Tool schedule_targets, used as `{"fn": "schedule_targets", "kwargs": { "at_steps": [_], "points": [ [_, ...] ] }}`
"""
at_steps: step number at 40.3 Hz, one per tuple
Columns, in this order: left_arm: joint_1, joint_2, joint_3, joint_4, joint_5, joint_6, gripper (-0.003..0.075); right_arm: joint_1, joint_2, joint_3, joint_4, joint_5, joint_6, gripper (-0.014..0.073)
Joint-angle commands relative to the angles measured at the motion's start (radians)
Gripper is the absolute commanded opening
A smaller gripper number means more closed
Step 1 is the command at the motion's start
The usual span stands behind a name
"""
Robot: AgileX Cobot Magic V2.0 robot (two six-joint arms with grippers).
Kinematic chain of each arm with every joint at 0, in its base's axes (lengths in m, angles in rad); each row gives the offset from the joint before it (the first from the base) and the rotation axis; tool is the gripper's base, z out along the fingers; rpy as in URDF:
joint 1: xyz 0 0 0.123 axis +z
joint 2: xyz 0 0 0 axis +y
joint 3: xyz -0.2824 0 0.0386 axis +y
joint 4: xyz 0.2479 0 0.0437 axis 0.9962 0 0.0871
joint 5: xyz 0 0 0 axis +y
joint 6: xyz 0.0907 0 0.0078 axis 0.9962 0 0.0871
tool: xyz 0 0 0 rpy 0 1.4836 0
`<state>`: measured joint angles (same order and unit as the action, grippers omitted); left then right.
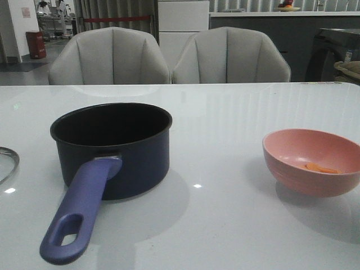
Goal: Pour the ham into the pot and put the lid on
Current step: 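Reach the right gripper down and grip the pink bowl rim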
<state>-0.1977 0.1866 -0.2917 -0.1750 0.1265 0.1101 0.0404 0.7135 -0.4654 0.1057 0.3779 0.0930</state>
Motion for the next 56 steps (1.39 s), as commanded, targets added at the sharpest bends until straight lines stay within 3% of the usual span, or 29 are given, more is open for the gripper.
{"fn": "schedule_targets", "kwargs": {
  "at_steps": [1, 16, 33, 47, 49, 52, 56],
  "points": [
    [-0.009, 0.008, -0.029, -0.011, -0.080, -0.002, 0.0679, -0.003, 0.083, -0.085, -0.001, 0.003, -0.006, 0.0511],
    [-0.009, 0.008, -0.029, -0.011, -0.079, -0.002, 0.0679, -0.033, 0.526, -0.381, 0.000, 0.283, -0.014, 0.0505],
    [-0.009, 0.008, -0.029, -0.011, -0.079, -0.002, 0.0679, -0.033, 0.877, -0.646, 0.045, 0.391, -0.121, 0.0505],
    [-0.009, 0.008, -0.029, -0.011, -0.079, -0.002, 0.0679, -0.056, 1.038, -0.704, 0.130, 0.399, -0.201, 0.0504],
    [-0.009, 0.008, -0.029, -0.011, -0.079, -0.002, 0.0679, -0.056, 1.051, -0.704, 0.153, 0.391, -0.216, 0.0484],
    [-0.009, 0.008, -0.029, -0.011, -0.079, -0.002, 0.0679, -0.056, 1.064, -0.704, 0.173, 0.387, -0.228, 0.0384],
    [-0.009, 0.008, -0.029, -0.011, -0.079, -0.002, 0.0679, -0.056, 1.078, -0.704, 0.177, 0.384, -0.234, 0.0170]
  ]
}}
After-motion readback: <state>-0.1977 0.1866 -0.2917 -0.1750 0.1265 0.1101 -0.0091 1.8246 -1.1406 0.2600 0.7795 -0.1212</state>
